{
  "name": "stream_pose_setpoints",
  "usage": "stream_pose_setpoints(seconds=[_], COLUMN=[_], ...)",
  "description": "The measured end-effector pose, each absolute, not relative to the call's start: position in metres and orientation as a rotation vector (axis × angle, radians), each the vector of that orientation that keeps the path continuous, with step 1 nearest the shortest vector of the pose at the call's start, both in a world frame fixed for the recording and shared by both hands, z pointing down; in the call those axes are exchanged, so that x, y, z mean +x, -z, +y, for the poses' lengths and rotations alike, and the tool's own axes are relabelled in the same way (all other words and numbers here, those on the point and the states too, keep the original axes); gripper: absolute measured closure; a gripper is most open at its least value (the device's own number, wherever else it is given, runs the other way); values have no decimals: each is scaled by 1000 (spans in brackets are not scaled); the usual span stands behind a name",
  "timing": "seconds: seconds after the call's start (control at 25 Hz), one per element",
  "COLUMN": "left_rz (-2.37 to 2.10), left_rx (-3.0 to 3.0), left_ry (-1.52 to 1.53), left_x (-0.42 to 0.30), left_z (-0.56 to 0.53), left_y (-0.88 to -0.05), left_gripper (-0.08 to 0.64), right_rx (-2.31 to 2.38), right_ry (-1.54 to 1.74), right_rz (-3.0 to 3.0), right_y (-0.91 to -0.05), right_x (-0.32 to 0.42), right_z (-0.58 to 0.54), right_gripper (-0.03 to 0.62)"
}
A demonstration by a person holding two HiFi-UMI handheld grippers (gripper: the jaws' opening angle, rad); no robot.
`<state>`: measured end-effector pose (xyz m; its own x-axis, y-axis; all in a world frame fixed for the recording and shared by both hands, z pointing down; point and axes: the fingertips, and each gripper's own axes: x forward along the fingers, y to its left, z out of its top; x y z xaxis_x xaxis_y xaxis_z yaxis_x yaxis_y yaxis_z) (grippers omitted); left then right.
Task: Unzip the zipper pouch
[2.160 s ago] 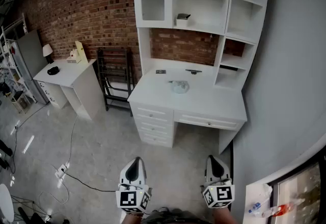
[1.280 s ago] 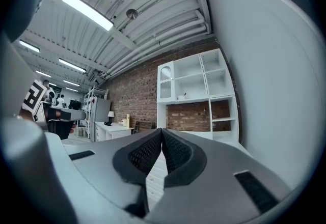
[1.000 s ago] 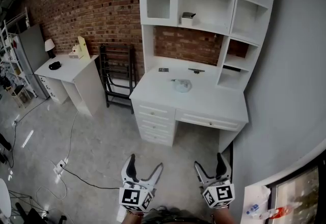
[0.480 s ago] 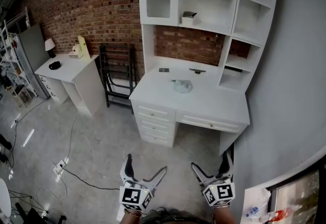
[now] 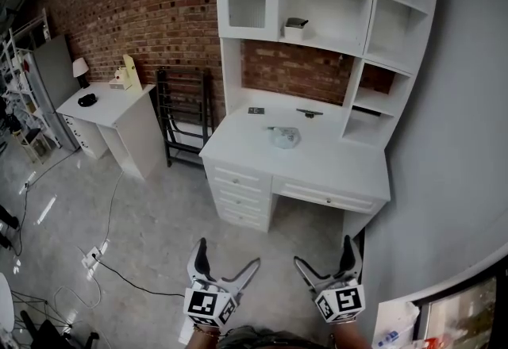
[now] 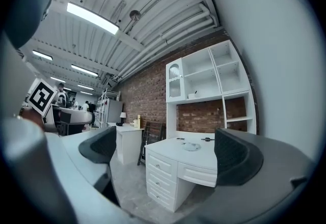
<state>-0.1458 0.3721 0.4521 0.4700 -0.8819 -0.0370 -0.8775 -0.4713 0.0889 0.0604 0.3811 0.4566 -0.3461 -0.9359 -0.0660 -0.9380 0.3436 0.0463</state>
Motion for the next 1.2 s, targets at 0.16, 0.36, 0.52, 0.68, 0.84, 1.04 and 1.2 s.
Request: stream_pose_setpoints(seconds=[0.16, 0.36, 0.52, 0.68, 0.84, 1.04, 1.2], left_rz=[-1609, -1631, -1626, -1619, -1617, -1618, -1614], left_rx=[2636, 2606, 2634, 2645, 2644, 2636, 2664], left_ry=[147, 128, 87, 78, 96, 97, 107], left_x=[-143, -140, -137, -133, -133, -141, -145], left_z=[371, 368, 363, 346, 318, 261, 208], left_y=[-453, -463, -462, -468, -473, -474, -464], left_gripper=[-11, -9, -9, -9, -9, -9, -9], right_rx=[-1766, -1764, -1771, -1768, -1778, -1796, -1820], right_ry=[-123, -106, -91, -86, -85, -99, -138], right_rz=[2569, 2562, 2544, 2541, 2535, 2517, 2490], right_y=[-461, -467, -465, -470, -476, -474, -462], right_x=[66, 79, 84, 85, 86, 82, 82], right_z=[378, 375, 368, 352, 328, 276, 228], right_gripper=[18, 19, 20, 20, 20, 20, 20])
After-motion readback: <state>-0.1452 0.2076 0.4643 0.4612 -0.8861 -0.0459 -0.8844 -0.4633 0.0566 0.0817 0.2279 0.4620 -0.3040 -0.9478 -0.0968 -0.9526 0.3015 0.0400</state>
